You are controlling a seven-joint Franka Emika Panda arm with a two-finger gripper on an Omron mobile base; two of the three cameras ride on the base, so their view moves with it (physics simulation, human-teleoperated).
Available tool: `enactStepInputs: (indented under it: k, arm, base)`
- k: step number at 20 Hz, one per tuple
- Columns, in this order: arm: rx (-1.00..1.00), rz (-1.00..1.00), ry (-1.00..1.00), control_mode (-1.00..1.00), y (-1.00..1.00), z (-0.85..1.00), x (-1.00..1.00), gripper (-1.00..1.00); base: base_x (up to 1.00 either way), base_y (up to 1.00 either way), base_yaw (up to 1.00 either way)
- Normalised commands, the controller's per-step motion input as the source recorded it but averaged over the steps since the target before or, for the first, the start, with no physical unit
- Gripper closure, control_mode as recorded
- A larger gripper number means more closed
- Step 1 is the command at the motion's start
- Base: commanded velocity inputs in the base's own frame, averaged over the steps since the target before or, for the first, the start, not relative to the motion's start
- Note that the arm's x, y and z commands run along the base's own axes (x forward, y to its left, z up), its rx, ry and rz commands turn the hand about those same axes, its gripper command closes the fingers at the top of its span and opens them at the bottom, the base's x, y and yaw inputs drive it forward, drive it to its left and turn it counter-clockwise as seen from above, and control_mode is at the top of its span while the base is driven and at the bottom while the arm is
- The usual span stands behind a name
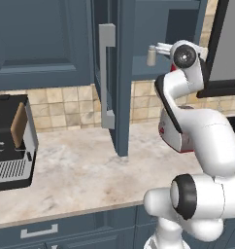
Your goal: Collect the turmeric, ketchup, and shaker from the cabinet and place them next to the stove.
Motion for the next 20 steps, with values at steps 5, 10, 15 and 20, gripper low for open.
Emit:
enactStepInputs:
  k: [5, 10, 15, 20]
  arm:
    - [0.00, 0.00, 0.00, -1.00, 0.00, -0.01, -0.85, 1.00]
    - [0.00, 0.00, 0.00, -1.00, -0.03, -0.05, -0.85, 1.00]
    - [0.00, 0.00, 0.00, -1.00, -0.05, -0.12, -0.94, 1.00]
    - [0.00, 0.00, 0.00, -1.00, -0.01, -0.11, -0.94, 1.00]
  base:
    - [0.00, 0.00, 0.00]
    - [0.00, 0.00, 0.00]
    - [0.00, 0.00, 0.00]
    - [0.00, 0.00, 0.00]
